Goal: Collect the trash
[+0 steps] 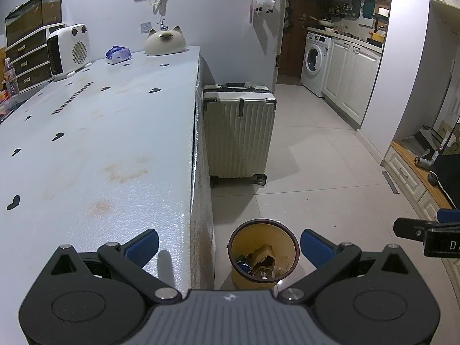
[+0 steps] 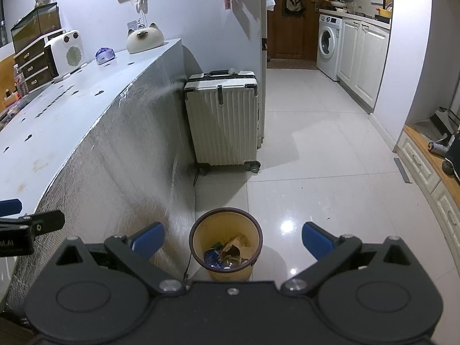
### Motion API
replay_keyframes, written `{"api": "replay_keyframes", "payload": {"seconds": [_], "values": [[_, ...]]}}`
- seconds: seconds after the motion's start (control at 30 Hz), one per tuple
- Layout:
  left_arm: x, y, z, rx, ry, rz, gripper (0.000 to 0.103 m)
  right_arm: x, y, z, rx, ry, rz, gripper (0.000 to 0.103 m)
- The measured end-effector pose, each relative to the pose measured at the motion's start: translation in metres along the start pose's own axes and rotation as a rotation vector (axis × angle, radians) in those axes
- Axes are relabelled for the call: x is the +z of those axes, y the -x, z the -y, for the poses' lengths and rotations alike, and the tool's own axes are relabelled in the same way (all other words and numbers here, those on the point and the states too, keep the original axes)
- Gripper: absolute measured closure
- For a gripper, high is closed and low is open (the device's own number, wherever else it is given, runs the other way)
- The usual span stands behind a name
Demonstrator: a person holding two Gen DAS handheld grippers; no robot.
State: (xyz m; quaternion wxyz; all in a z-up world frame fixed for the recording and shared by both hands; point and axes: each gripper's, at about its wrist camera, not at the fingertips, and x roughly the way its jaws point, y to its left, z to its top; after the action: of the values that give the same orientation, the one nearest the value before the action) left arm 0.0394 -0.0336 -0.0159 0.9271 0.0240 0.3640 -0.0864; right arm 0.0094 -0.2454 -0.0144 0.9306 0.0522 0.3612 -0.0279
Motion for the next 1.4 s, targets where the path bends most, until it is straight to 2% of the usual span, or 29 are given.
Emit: {"api": "replay_keyframes", "payload": {"seconds": [1.4], "values": [[0.0002,-0.0010,0.0015,0.000,-0.006,-0.003,0.000,0.0005,-0.0033,0.0019,-0.005,-0.001,-0.009,0.000]]}}
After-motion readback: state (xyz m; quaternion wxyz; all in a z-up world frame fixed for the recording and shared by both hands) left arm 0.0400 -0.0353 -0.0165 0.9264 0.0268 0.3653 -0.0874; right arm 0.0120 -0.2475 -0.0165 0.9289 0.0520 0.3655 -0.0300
